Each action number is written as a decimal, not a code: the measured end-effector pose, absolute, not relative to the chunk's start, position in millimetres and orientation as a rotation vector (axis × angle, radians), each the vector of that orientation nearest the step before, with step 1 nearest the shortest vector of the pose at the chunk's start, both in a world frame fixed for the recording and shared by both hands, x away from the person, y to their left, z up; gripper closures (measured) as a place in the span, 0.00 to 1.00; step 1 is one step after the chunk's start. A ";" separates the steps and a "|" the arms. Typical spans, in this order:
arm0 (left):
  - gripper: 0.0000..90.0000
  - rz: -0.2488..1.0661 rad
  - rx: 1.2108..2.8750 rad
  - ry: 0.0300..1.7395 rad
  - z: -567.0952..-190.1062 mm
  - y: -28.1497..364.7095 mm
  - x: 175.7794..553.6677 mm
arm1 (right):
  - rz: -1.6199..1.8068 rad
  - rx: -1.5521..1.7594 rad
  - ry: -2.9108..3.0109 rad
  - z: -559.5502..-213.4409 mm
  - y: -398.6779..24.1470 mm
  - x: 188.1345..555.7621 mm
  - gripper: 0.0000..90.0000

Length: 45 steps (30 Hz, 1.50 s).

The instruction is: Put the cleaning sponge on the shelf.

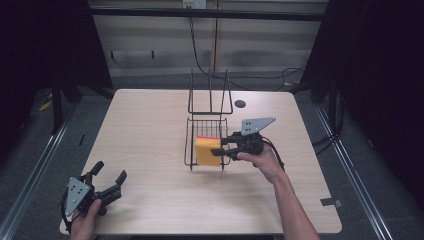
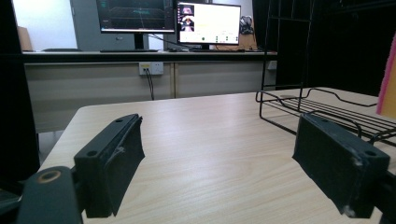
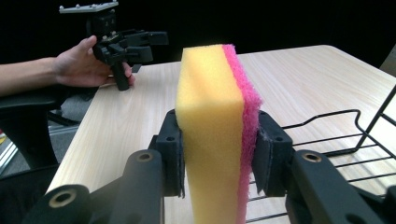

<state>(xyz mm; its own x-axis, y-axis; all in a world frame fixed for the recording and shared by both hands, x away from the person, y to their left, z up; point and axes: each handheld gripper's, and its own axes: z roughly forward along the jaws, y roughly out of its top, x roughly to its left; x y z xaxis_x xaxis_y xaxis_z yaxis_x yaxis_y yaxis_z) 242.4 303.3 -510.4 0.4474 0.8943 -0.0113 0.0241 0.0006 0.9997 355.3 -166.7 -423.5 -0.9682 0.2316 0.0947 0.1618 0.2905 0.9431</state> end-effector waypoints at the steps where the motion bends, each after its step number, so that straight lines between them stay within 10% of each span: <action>1: 0.17 0.846 1.407 0.877 -510.4 303.4 242.5 | 1.794 0.382 2.477 -423.7 -166.8 356.9 0.67; 45: 0.17 0.846 1.402 0.879 -510.5 303.1 242.4 | 1.836 0.442 2.536 -450.8 -155.4 383.0 0.62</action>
<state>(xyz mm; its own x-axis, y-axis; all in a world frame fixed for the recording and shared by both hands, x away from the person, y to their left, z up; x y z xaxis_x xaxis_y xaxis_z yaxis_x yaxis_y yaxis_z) 242.4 303.1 -510.5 0.4468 0.8946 -0.0133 0.0219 0.0039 0.9998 383.0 -155.4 -450.8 -0.9607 0.2124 0.1785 0.2359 0.2865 0.9286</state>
